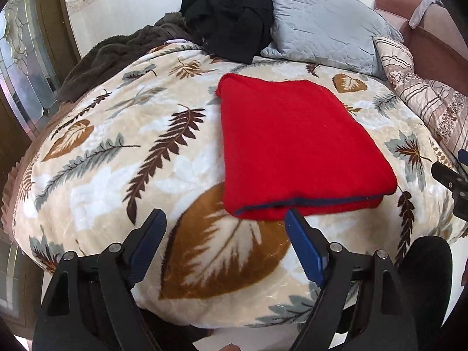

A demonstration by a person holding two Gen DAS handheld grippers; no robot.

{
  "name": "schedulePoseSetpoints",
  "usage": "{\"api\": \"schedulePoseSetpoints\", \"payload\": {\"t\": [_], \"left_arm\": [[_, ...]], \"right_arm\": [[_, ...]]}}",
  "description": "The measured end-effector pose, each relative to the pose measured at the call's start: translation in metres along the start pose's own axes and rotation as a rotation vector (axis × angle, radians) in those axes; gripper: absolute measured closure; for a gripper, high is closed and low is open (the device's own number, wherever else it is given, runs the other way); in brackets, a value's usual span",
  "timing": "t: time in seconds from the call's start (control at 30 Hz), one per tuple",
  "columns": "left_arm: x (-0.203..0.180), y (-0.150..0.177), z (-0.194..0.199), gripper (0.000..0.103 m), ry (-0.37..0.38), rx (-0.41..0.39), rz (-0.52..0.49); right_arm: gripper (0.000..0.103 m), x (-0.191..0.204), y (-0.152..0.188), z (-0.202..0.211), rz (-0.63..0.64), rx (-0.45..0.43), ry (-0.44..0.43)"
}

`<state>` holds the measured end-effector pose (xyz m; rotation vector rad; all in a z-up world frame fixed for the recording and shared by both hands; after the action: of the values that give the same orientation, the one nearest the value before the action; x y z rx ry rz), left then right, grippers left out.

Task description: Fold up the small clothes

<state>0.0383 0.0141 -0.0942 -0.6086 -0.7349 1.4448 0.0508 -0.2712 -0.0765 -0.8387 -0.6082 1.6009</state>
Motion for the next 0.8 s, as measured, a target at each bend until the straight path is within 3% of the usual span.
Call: {"api": "schedulePoseSetpoints", "payload": {"t": [0.8], "left_arm": [[-0.036,0.002,0.026,0.019,0.111,-0.027,-0.002]], "right_arm": [[0.001,-0.010,0.016,0.015,-0.058,0.020,0.010]]}}
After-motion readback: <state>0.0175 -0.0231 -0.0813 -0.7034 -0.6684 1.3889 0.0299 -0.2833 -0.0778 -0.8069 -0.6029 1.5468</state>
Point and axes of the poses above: each gripper's, at about its wrist camera, not at the fingertips, and z roughly against the way its jaws point, x to its left, y to its underside, the point moved 10 cm from there along -z, roughly the way its jaws point, and after that the axes turned 9 degrees about -x, right-handed, at the moved point
